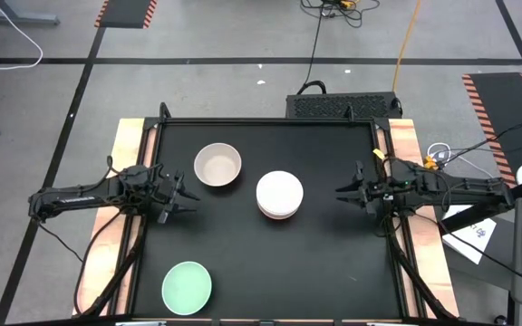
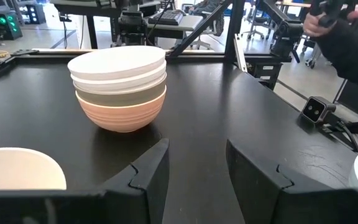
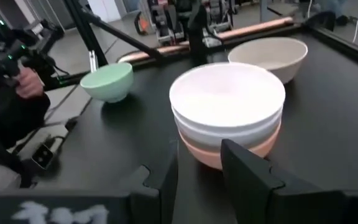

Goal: Nest bowls inside each other
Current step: Stack the gray bowl on top of the white bowl

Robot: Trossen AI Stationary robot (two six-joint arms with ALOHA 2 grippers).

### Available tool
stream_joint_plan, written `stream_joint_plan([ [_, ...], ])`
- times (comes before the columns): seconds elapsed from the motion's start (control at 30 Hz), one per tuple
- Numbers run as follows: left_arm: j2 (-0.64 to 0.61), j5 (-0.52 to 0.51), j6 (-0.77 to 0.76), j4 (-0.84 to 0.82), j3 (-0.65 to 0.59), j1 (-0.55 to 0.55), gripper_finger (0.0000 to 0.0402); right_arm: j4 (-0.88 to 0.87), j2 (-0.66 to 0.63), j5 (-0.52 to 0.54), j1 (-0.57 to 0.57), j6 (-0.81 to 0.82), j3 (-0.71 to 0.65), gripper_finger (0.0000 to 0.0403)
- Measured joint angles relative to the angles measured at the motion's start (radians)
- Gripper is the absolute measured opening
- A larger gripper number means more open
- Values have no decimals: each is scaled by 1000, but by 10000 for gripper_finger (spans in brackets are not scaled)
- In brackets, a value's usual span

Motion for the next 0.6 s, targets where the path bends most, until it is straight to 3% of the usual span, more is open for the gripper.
stream_joint_plan([
  [0.6,0,0,1,3,0,0,159,196,-124,-1,0,20,-231,114],
])
